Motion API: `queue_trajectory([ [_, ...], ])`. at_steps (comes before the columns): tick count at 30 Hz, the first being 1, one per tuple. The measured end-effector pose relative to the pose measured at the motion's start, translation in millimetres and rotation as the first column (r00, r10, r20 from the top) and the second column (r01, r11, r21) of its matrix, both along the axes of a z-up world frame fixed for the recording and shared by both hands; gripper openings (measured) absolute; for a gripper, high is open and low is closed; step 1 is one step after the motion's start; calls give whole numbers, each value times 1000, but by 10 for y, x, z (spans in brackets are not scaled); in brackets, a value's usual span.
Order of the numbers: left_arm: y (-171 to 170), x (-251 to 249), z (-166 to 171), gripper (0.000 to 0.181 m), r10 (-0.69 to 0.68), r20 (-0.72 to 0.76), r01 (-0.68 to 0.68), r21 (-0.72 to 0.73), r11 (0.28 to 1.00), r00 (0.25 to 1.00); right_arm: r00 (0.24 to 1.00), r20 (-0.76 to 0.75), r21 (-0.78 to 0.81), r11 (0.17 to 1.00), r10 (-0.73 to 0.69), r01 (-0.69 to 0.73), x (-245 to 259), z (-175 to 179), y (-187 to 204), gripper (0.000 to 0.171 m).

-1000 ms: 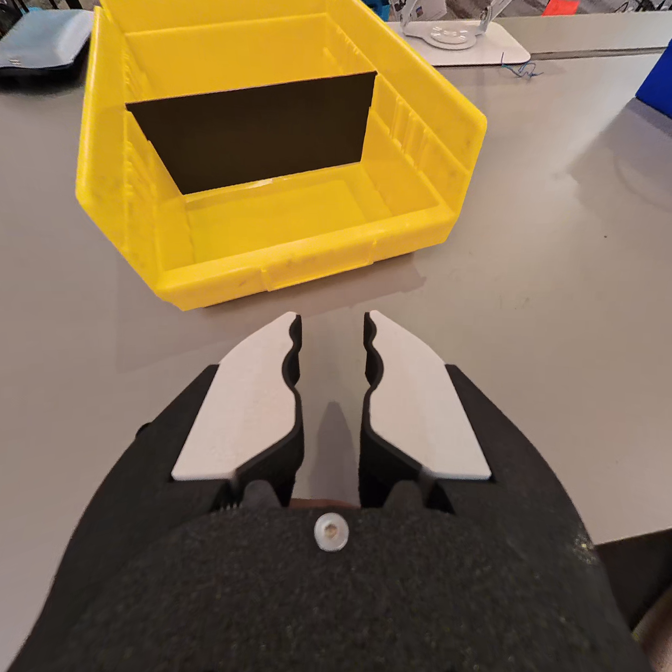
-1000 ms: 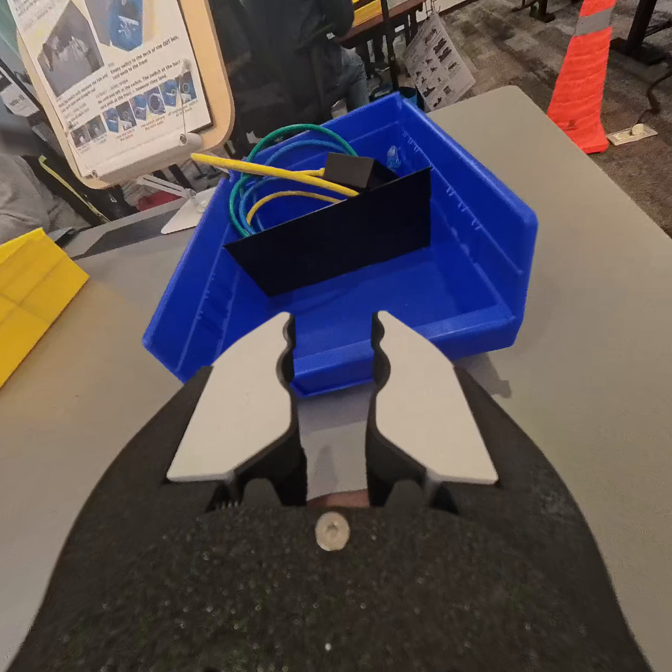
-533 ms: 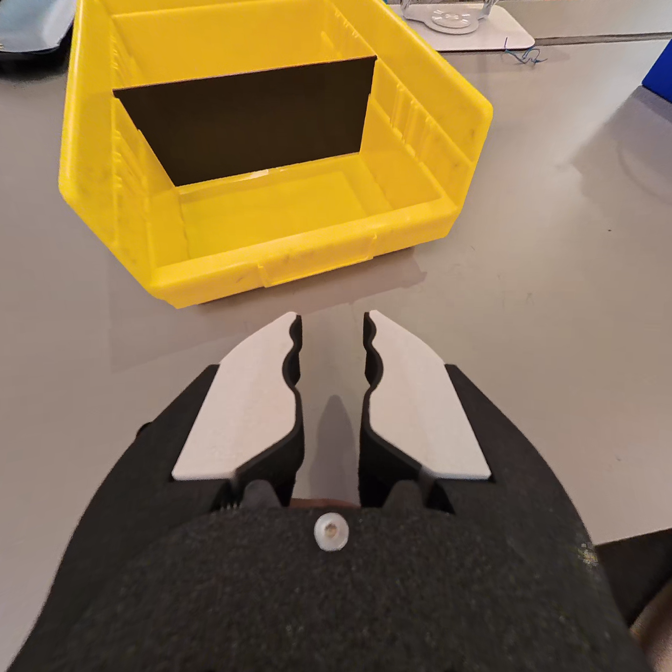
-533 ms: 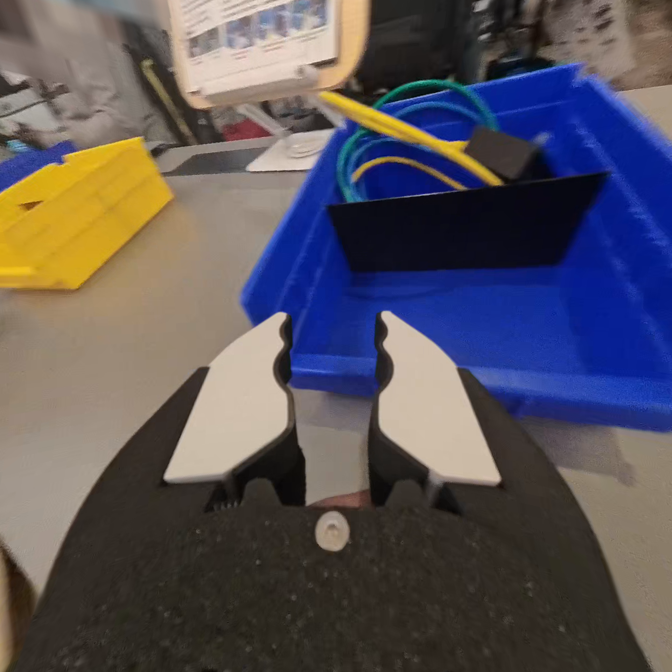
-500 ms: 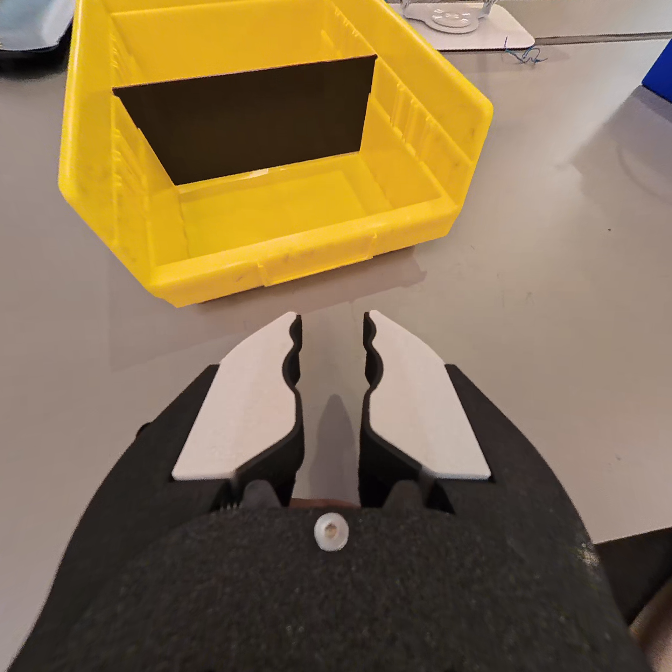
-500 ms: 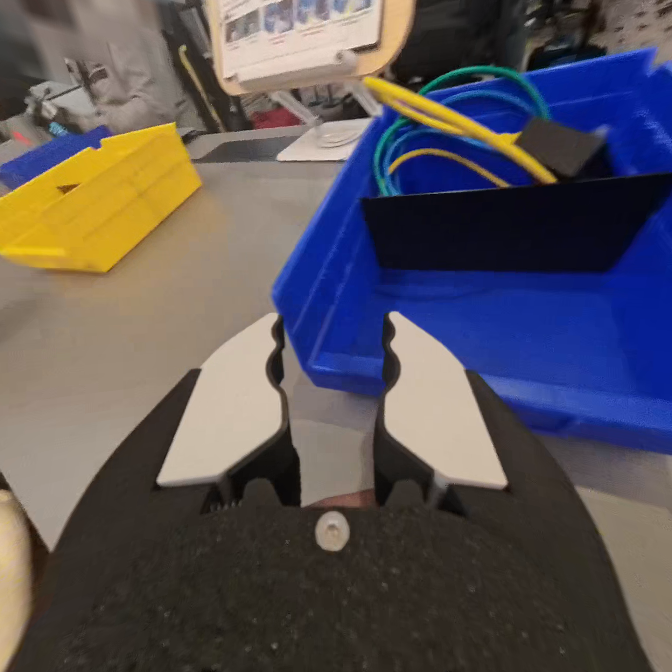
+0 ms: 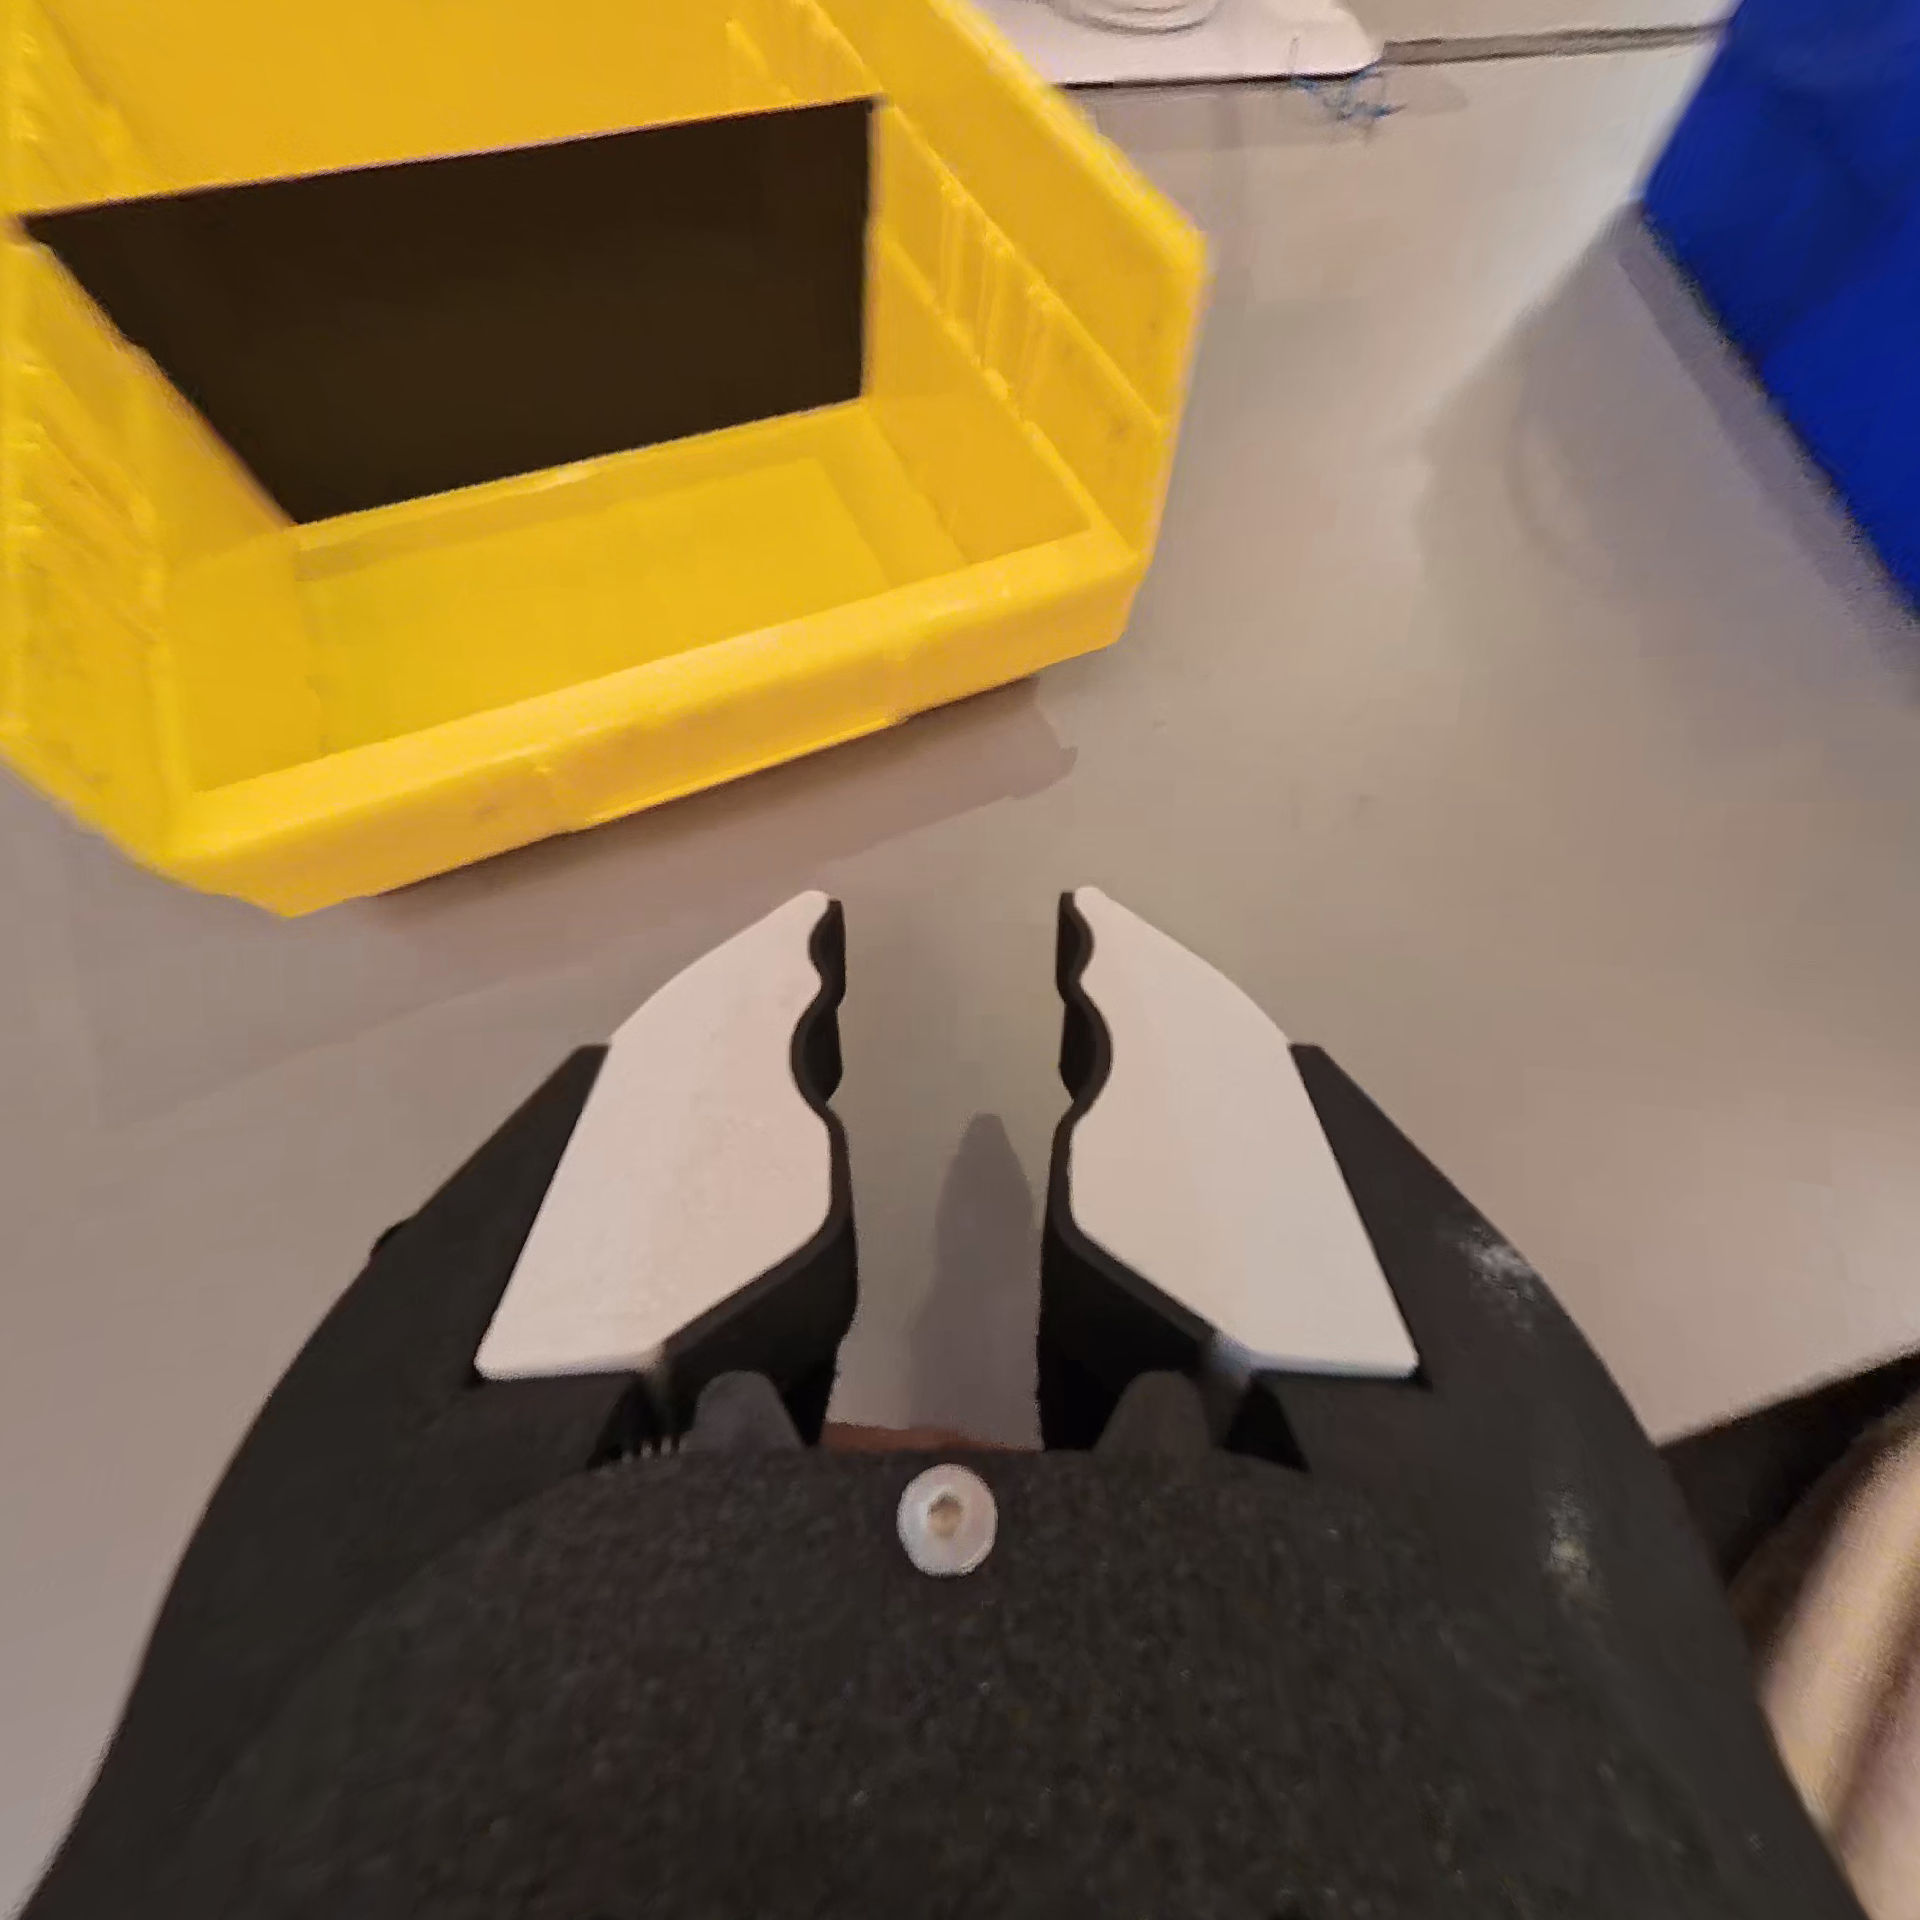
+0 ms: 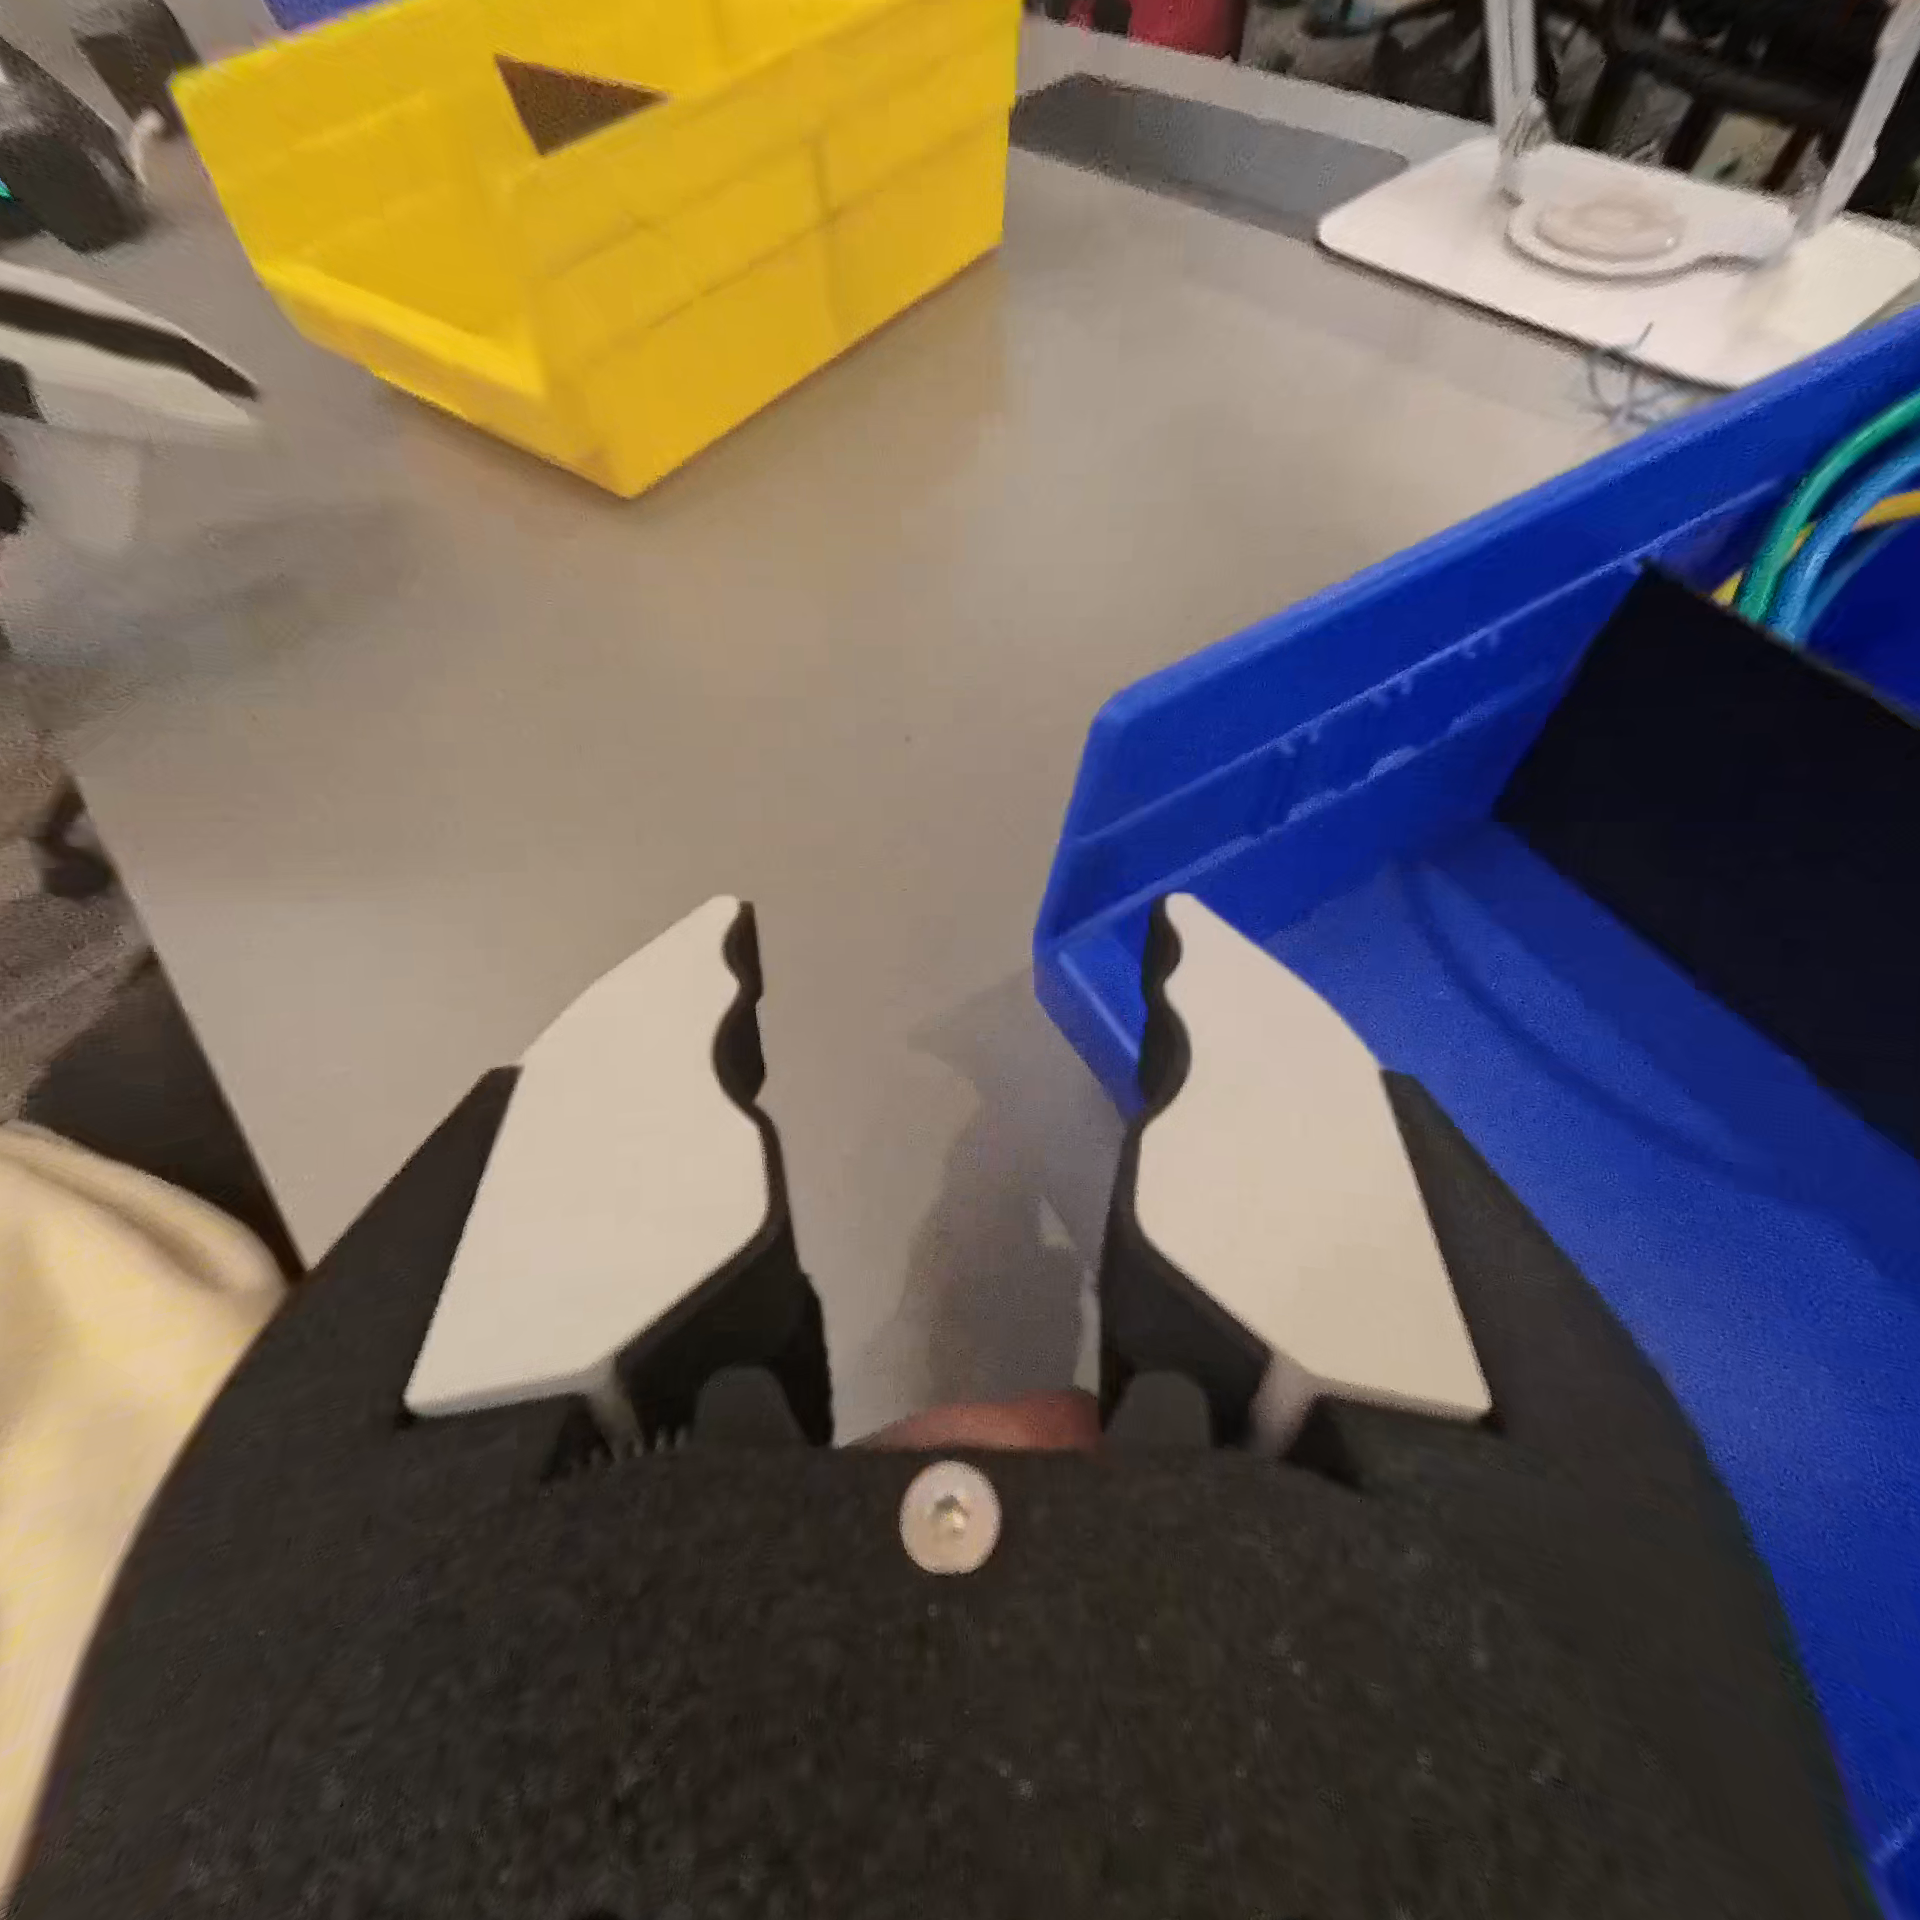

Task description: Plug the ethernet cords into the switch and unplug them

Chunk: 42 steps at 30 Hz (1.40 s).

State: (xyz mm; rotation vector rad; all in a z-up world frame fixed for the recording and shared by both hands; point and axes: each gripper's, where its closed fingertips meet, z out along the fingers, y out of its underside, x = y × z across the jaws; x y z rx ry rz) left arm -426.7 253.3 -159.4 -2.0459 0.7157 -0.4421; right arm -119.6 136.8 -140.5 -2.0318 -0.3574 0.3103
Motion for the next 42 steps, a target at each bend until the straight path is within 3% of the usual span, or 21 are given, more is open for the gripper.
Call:
queue_trajectory([
  [3,-284,400,69,49,-142,63,141,11,990,988,994,-104,106,994,-31,42,-122,406,-161,68],
  [6,-562,937,191,54,-283,95,275,89,957,954,957,-160,202,941,-243,273,196,687,-399,63],
  [8,-710,1375,225,59,-371,93,362,103,927,924,812,-115,158,796,-573,584,811,606,-642,43],
  [9,-769,1609,233,61,-406,97,398,91,913,909,750,-116,167,732,-651,661,1020,612,-721,45],
  [13,-912,2600,297,69,-495,125,491,70,869,860,654,-59,77,650,-754,756,1442,379,-810,62],
  [16,-851,3175,211,61,-476,87,470,79,879,875,626,-6,6,626,-779,779,1519,123,-774,63],
  [19,-696,3446,110,24,-400,115,396,60,916,909,616,36,-71,613,-787,787,1507,-102,-699,57],
  [21,-609,3438,102,13,-347,157,348,22,937,925,603,52,-91,598,-796,796,1485,-215,-654,52],
  [23,-538,3381,94,8,-318,96,317,25,948,943,582,115,-62,579,-805,813,1520,-233,-650,29],
  [26,-476,3238,115,6,-298,10,296,63,953,955,553,75,-86,547,-830,833,1506,-215,-633,6],
  [29,-427,3015,230,8,-293,16,290,89,953,956,571,83,-41,569,-817,821,1383,-136,-513,3],
  [36,-43,2001,503,9,-125,11,121,160,980,992,721,33,35,721,-693,692,617,96,199,4],
  [42,237,1313,217,9,-5,28,2,91,996,1000,802,113,71,810,-586,582,-17,13,709,4],
])
